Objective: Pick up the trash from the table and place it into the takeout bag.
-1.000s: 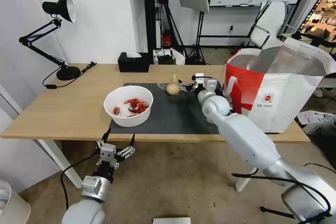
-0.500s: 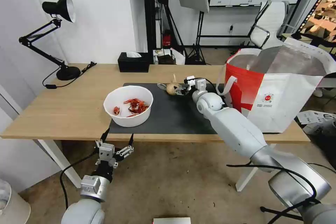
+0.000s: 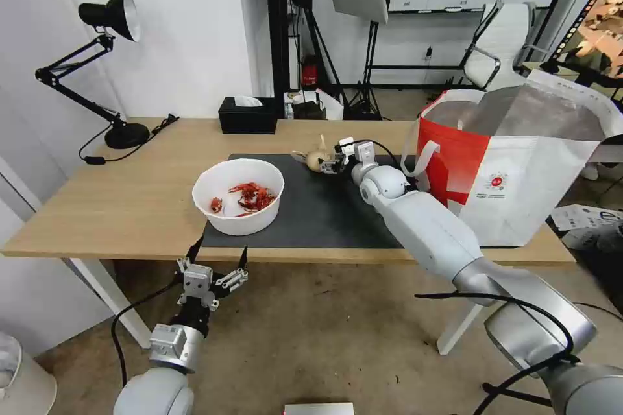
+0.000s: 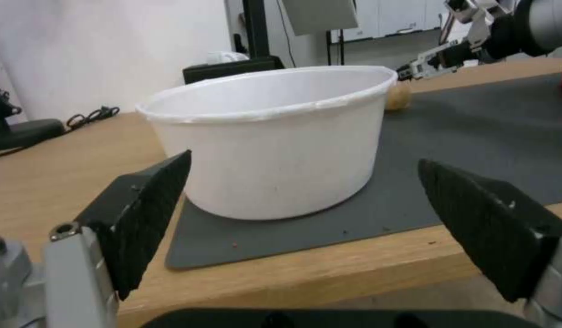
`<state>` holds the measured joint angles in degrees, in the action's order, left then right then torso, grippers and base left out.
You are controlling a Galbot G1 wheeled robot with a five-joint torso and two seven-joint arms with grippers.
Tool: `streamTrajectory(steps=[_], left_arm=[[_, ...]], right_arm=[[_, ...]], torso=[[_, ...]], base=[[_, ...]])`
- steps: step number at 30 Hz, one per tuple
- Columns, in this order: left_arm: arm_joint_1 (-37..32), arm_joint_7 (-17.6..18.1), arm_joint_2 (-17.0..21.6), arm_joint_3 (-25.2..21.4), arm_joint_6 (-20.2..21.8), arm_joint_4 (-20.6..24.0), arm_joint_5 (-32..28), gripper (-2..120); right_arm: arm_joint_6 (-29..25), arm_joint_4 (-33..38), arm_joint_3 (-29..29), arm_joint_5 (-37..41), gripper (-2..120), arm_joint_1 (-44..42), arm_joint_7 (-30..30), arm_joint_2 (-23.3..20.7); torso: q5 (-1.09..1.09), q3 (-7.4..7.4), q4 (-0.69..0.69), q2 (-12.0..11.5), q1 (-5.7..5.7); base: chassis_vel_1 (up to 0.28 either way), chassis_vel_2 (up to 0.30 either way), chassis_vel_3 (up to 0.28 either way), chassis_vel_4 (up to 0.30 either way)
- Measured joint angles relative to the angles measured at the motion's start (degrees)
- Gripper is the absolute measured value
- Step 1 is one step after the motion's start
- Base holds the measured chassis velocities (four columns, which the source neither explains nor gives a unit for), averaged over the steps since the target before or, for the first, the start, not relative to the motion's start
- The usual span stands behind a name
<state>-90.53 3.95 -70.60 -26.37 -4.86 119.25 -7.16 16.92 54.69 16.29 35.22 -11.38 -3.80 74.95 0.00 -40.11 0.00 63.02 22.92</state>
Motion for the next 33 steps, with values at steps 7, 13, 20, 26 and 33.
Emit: streamTrajectory(steps=[7, 13, 20, 26, 33], left_arm=[[-0.02, 0.0, 0.05, 0.04, 0.0, 0.14, -0.01, 100], [-0.04, 0.0, 0.07, 0.07, 0.02, 0.46, -0.01, 100], [-0.48, 0.0, -0.25, -0.31, 0.05, 0.91, -0.01, 100], [-0.56, 0.03, -0.34, -0.62, 0.02, 1.07, -0.01, 100], [-0.52, 0.07, -0.33, -0.86, -0.02, 1.14, -0.18, 100]], right_arm=[[-1.85, 1.43, 0.34, -0.37, 100, 0.15, 0.69, -0.19], [-2.49, 0.99, 1.06, -0.26, 100, 0.81, 2.5, 0.26], [-2.58, -2.67, 1.58, -1.44, 100, 2.02, 4.35, 2.32], [-1.7, -5.06, 1.74, -3.52, 100, 2.61, 4.42, 4.12], [0.33, -6.08, 1.48, -5.43, 100, 2.38, 2.31, 5.02]], torso=[[0.0, 0.0, 0.0, 0.0, 0.0], [0.0, 0.0, 0.0, 0.0, 0.0], [0.0, 0.0, 0.01, 0.0, 0.0], [0.0, 0.0, 0.01, 0.0, 0.0], [0.0, 0.0, 0.01, 0.0, 0.0]], base=[[0.0, 0.0, 0.0, 0.0], [0.0, 0.0, 0.0, 0.0], [0.0, 0.0, 0.0, 0.0], [0.0, 0.0, 0.0, 0.0], [0.0, 0.0, 0.0, 0.0]])
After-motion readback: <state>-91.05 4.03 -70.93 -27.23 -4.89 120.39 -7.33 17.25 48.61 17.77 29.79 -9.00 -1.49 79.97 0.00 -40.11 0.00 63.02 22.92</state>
